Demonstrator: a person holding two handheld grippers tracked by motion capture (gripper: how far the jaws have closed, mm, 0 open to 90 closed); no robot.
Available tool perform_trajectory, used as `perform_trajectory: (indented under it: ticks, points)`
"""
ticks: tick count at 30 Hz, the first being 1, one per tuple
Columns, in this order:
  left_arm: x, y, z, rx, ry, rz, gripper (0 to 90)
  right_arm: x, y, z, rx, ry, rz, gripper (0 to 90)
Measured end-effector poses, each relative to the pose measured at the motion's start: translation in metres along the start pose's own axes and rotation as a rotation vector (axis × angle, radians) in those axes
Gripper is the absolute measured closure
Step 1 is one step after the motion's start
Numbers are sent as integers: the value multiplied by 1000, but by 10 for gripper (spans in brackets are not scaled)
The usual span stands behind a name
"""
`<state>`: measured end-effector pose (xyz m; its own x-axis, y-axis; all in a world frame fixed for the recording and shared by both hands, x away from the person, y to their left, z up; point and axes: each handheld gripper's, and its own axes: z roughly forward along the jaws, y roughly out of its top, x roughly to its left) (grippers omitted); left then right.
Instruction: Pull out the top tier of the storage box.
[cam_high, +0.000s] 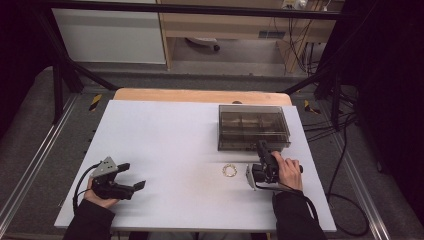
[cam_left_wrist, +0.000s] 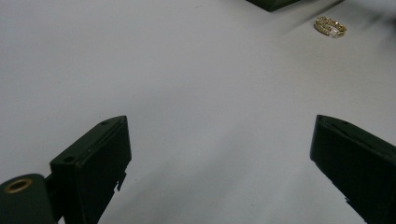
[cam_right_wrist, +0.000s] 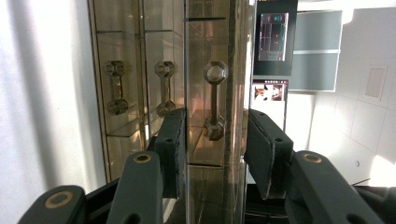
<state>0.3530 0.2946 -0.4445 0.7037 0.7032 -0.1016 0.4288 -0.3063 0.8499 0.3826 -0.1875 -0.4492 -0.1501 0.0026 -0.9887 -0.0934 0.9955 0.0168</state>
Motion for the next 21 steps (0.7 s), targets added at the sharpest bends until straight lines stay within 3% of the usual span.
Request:
perform_trajectory:
  ticks: [21]
  points:
    - [0,0,0,1,0,1,50,2,1,-10,0,-1,-3,603]
